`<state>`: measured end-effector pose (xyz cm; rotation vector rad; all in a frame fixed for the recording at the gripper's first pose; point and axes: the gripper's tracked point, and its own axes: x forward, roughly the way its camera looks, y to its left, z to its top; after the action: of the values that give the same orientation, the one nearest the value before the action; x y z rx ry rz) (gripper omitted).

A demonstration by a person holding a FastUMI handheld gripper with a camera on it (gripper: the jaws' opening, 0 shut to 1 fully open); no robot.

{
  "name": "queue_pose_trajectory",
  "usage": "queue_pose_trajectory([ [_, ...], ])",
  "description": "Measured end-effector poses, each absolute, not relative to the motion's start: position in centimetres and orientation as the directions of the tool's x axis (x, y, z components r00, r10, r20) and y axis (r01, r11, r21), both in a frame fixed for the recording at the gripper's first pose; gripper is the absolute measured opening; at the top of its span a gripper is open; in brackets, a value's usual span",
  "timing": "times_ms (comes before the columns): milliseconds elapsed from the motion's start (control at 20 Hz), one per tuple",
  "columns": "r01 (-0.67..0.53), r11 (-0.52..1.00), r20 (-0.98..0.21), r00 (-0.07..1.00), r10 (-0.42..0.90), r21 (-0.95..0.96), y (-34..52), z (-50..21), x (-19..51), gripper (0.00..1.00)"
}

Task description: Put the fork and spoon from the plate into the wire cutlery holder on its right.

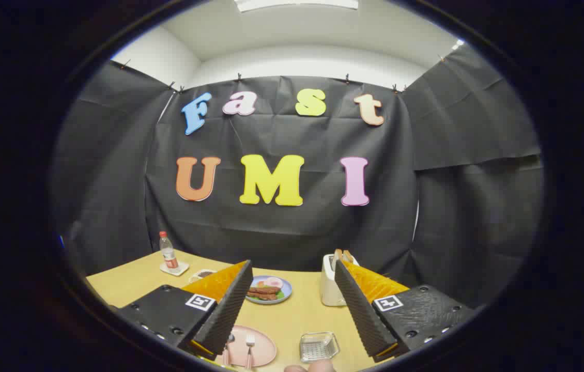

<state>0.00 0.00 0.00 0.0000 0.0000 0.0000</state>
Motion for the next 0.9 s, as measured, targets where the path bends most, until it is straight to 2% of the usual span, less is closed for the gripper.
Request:
queue_pose_trajectory([
  [900, -0.006, 1.000, -0.065, 0.998, 0.006, -0.003, 0.5, -2.1, -0.7, 0.95],
])
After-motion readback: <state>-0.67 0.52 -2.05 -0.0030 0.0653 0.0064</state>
